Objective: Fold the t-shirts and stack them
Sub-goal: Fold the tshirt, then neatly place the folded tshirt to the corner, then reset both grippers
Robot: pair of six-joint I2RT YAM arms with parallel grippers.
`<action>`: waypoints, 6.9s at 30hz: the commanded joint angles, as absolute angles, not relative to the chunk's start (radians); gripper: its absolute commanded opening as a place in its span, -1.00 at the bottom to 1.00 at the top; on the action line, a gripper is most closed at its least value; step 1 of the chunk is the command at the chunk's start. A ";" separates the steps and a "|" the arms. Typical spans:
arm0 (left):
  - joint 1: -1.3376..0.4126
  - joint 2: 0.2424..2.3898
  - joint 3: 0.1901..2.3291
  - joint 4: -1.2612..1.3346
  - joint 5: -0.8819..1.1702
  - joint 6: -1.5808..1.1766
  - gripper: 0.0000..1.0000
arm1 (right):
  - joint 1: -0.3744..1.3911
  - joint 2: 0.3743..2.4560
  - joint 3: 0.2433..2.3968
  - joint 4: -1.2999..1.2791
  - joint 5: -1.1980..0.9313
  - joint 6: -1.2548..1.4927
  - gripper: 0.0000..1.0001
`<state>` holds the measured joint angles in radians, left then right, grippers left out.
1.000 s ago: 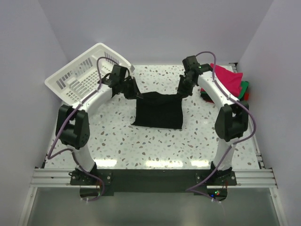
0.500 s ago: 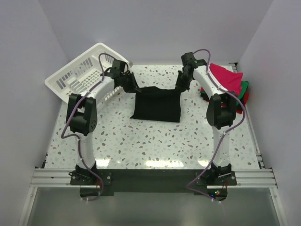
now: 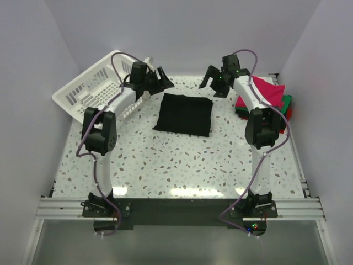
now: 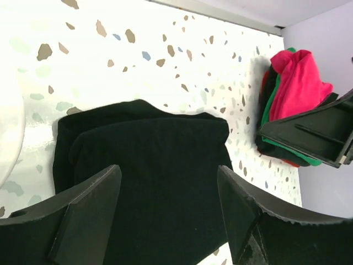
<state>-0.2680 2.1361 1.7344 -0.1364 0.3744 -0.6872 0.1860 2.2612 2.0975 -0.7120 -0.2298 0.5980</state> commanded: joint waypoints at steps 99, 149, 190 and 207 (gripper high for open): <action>-0.328 1.919 1.444 -0.267 0.270 -0.468 0.45 | 0.117 2.272 2.178 -1.076 -0.209 0.164 -1.00; -0.373 1.727 1.161 -0.216 0.245 -0.471 0.48 | -0.317 2.146 2.523 -1.026 -0.483 0.334 -1.00; -0.410 1.324 1.023 -0.270 0.086 -0.465 0.50 | -0.290 1.451 1.559 -0.703 -0.059 0.268 0.98; -0.411 1.036 0.841 -0.235 -0.135 -0.495 0.52 | 0.166 1.052 0.784 -0.380 -0.087 0.351 0.97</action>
<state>-0.4072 1.0782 0.8738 -0.2855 -0.0910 -0.4908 0.1535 1.0889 0.8223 -0.4961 -0.0792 0.3222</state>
